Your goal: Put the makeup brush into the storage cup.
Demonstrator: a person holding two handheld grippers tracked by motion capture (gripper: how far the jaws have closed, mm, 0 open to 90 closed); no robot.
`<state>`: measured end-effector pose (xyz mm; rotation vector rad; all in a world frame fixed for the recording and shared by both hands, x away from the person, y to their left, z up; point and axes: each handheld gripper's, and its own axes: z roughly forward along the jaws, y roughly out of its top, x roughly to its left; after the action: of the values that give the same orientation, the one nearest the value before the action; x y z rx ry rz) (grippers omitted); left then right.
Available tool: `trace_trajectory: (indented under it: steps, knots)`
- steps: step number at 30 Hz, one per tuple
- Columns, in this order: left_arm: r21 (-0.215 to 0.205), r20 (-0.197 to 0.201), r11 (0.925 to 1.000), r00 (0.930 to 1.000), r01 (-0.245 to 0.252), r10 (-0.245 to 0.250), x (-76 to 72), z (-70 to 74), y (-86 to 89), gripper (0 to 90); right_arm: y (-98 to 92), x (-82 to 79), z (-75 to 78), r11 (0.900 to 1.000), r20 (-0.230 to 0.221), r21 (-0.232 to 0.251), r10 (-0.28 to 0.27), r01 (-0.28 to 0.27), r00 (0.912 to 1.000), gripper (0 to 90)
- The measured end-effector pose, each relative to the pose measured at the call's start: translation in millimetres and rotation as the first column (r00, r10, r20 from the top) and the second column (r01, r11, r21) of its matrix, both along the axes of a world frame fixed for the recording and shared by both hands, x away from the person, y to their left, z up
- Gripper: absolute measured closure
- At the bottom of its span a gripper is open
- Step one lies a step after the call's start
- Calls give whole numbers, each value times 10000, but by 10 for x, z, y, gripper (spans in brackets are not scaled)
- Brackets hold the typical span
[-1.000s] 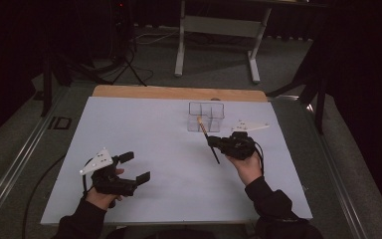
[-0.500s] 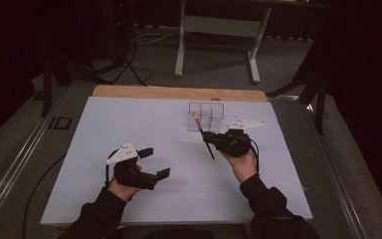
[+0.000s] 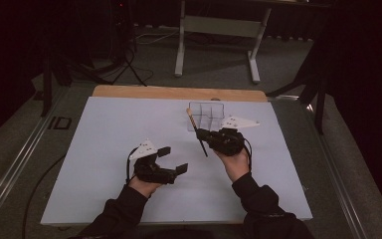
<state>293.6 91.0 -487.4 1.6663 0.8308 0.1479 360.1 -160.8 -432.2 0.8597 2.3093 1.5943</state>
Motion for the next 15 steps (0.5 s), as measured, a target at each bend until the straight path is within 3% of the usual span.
trace_trajectory:
  steps: [9, 15]
  knots:
    - [186, 9, 9998, 10000, 70, -70, 73, -86, -253, 233, 23, -8, -47, 9999, -151, 135, 92, -90, 9998, 830]
    - [55, -44, 10000, 10000, 38, -38, 106, -164, -370, 361, 26, -9, -42, 9999, -133, 94, 146, -145, 9998, 830]
